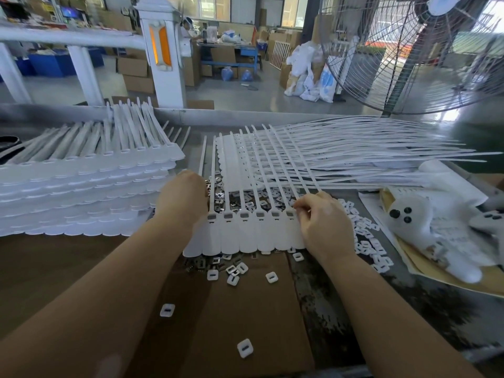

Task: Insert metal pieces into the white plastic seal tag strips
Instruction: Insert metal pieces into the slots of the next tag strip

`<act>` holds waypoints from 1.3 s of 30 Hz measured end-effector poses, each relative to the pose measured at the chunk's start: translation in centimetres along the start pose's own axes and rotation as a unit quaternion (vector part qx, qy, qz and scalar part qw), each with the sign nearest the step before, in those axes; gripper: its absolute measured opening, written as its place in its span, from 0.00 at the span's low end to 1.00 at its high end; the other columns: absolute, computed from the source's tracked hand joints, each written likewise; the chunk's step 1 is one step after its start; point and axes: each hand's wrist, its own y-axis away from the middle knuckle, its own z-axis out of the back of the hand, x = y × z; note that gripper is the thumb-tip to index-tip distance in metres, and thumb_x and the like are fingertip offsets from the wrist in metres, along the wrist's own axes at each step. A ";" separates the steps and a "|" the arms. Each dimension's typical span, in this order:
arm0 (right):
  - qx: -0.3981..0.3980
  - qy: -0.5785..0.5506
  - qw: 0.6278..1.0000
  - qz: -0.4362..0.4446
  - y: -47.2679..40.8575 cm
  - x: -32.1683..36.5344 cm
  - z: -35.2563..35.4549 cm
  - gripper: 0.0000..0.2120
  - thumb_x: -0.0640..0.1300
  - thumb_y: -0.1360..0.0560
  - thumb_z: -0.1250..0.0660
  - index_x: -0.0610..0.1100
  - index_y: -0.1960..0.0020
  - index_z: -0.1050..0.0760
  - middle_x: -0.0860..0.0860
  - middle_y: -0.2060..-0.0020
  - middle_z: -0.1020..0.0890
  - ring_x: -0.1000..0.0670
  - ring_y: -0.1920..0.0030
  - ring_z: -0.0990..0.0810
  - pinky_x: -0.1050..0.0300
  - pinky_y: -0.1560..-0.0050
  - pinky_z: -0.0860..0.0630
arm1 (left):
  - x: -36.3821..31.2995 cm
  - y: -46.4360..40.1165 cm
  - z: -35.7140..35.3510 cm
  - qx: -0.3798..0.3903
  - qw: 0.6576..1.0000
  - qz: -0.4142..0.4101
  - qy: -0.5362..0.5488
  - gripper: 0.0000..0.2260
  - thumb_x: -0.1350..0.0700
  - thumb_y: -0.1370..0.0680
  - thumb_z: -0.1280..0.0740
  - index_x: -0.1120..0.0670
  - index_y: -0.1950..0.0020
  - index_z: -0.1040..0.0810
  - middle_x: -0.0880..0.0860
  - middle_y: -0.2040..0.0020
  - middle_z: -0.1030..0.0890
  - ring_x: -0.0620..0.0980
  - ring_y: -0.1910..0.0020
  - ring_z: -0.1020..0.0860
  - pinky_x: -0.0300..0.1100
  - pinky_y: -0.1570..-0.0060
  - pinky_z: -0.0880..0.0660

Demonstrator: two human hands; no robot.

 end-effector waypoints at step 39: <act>0.057 -0.296 0.951 0.066 0.4 1.7 0.4 0.10 0.32 0.29 0.31 0.45 0.53 0.19 0.55 0.61 0.17 0.58 0.58 0.19 0.62 0.53 0.22 | -4.9 3.9 -2.3 0.053 0.890 -0.068 0.448 0.08 0.57 0.25 0.31 0.43 0.54 0.20 0.47 0.57 0.17 0.46 0.54 0.20 0.50 0.46 0.24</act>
